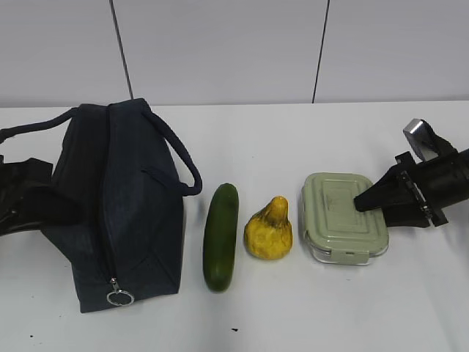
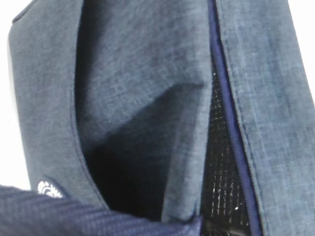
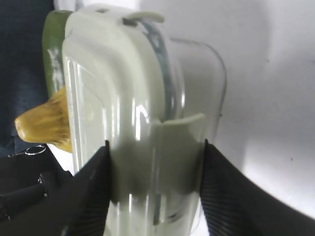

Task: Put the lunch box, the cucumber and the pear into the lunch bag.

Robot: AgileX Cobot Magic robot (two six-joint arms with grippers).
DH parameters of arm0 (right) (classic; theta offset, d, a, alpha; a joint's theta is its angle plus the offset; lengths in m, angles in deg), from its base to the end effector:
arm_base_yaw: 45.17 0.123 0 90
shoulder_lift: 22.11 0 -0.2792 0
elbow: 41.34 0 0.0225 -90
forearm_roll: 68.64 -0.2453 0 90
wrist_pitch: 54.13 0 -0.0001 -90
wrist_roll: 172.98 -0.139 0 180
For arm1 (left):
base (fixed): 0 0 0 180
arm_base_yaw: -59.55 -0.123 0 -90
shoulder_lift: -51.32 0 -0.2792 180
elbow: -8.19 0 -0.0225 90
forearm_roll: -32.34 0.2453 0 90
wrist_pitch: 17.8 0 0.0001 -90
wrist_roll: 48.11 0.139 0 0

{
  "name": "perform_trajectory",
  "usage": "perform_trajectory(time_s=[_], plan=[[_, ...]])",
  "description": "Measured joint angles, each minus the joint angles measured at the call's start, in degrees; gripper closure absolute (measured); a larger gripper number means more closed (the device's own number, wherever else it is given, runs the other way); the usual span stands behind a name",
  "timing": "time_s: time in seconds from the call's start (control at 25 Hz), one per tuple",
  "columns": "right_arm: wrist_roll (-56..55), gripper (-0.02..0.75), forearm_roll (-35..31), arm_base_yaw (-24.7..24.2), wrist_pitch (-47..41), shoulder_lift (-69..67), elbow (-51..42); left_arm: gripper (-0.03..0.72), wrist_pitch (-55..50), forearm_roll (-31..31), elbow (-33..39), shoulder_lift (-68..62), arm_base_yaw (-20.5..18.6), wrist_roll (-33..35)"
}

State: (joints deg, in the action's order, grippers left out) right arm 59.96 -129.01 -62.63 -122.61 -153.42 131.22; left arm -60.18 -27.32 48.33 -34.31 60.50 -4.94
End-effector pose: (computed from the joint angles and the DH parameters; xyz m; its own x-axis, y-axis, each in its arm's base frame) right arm 0.3661 0.0027 0.0827 -0.9892 0.0990 -0.1079 -0.0293 0.5883 0.8081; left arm 0.2451 -0.0850 0.1778 -0.9049 -0.1044 -0.4125 0.1688 0.8019 -0.5731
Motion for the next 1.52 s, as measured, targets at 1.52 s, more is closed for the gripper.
perform_trajectory(time_s=[1.52], plan=[[-2.50, 0.342, -10.69, 1.07, 3.04, 15.33, -0.33, 0.704, -0.22, -0.24, -0.17, 0.00, 0.00, 0.19]])
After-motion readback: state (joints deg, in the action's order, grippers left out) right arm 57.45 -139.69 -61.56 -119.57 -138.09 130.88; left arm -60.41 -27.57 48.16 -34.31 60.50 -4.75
